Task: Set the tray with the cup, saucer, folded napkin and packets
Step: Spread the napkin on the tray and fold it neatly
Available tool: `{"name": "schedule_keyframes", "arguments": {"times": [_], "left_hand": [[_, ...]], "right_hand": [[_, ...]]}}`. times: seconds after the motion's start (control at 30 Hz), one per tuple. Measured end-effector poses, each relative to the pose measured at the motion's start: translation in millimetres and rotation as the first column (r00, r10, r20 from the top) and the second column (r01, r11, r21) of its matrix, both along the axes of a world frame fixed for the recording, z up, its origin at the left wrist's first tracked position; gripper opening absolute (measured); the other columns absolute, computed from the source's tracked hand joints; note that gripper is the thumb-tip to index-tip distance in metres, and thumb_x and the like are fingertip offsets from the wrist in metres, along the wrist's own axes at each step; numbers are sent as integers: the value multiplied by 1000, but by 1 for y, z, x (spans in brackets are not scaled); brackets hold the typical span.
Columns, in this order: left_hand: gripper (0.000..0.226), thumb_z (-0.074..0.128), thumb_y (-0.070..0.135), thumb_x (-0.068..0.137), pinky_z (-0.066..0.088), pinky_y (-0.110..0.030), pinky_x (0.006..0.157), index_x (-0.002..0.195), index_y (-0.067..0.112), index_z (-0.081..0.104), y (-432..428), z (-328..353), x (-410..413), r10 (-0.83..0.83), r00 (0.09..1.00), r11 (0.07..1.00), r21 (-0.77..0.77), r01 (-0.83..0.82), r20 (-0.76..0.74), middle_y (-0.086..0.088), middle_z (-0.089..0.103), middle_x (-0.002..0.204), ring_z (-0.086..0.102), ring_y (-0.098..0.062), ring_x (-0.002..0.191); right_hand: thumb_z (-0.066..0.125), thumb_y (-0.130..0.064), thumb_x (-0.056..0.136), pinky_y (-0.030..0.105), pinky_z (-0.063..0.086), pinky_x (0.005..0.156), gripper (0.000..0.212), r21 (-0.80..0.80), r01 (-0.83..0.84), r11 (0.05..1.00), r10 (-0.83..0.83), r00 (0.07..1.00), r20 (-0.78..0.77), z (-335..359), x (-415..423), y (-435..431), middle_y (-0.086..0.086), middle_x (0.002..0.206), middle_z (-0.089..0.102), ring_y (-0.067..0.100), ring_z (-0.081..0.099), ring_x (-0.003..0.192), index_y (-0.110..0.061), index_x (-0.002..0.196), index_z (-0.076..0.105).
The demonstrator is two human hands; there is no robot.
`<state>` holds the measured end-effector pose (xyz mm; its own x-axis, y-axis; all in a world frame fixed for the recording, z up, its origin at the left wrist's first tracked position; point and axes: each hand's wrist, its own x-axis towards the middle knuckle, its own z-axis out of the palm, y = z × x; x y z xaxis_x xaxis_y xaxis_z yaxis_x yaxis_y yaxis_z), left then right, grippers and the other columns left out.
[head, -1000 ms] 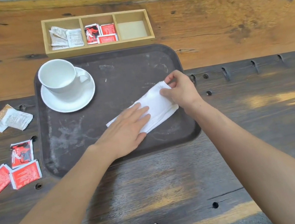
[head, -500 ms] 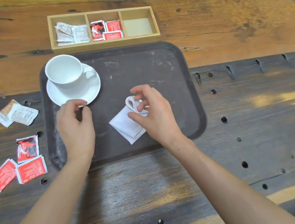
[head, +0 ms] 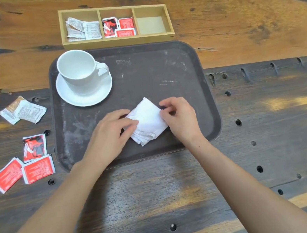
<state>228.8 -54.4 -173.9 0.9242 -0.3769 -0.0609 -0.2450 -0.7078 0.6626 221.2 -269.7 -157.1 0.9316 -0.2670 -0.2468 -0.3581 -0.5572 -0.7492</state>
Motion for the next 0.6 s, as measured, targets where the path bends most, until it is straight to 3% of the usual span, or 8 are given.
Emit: {"name": "schedule_keyframes", "arguments": {"times": [0.07, 0.1, 0.17, 0.23, 0.3, 0.37, 0.5, 0.6], "left_hand": [[13, 75, 26, 85, 46, -42, 92, 95, 19, 73, -9, 4, 6, 145, 987, 988, -49, -148, -64, -2, 65, 105, 57, -24, 100], [23, 79, 26, 80, 47, -43, 85, 96, 19, 65, -14, 7, 9, 192, 977, 980, -25, -195, -92, -2, 63, 96, 56, -25, 93], [48, 82, 23, 74, 49, -46, 79, 109, 19, 50, -22, 13, 14, 255, 944, 966, 22, -256, -208, -3, 62, 90, 57, -26, 88], [61, 83, 20, 71, 51, -44, 81, 121, 18, 47, -28, 20, 19, 315, 879, 947, 56, -316, -357, -4, 64, 92, 60, -27, 91], [51, 82, 19, 69, 53, -41, 82, 114, 17, 58, -32, 22, 23, 333, 833, 942, 110, -318, -442, -3, 67, 95, 62, -26, 92], [32, 78, 18, 67, 56, -43, 81, 96, 18, 64, -35, 23, 25, 351, 801, 935, 139, -326, -485, -2, 69, 92, 65, -26, 89], [24, 70, 6, 71, 48, -33, 57, 93, 2, 60, -47, 24, 25, 371, 599, 814, -61, -577, -710, -11, 66, 83, 61, -29, 73], [18, 66, -1, 81, 50, -34, 64, 95, 8, 58, -62, 35, 29, 274, 500, 721, -168, -672, -822, -15, 65, 85, 59, -26, 71]], "right_hand": [[73, -30, 84, 32, 50, 88, 23, -105, -55, 993, 45, 994, -98, -4, 2, -3, 3, 107, 65, 18, 62, 97, -19, 104, 71], [73, -36, 82, 34, 51, 85, 19, -118, -57, 991, 40, 988, -147, -4, 4, -3, 4, 102, 66, 21, 63, 95, -21, 94, 70], [67, -32, 83, 36, 53, 78, 11, -113, -37, 993, 17, 985, -173, -2, 6, -3, 2, 87, 67, 25, 64, 89, -23, 78, 63], [60, -23, 88, 40, 55, 79, 8, -57, 14, 998, -22, 988, -151, 3, 6, -2, -3, 78, 65, 26, 64, 89, -21, 80, 58], [61, -26, 88, 48, 58, 82, 7, 20, 71, 997, -67, 988, -139, 7, 6, -4, -4, 79, 65, 28, 65, 95, -21, 87, 56], [66, -32, 83, 52, 58, 84, 21, 37, 105, 994, -97, 980, -175, 8, 6, -11, -5, 82, 66, 26, 65, 94, -15, 90, 56], [69, -41, 86, 42, 58, 77, 31, 159, 134, 978, -63, 918, -391, 18, 4, -20, 7, 82, 51, 20, 49, 77, -14, 84, 54], [67, -44, 85, 47, 58, 85, 33, 232, 148, 961, -41, 911, -410, 21, 10, -25, 9, 102, 71, 23, 65, 90, -19, 93, 47]]}}
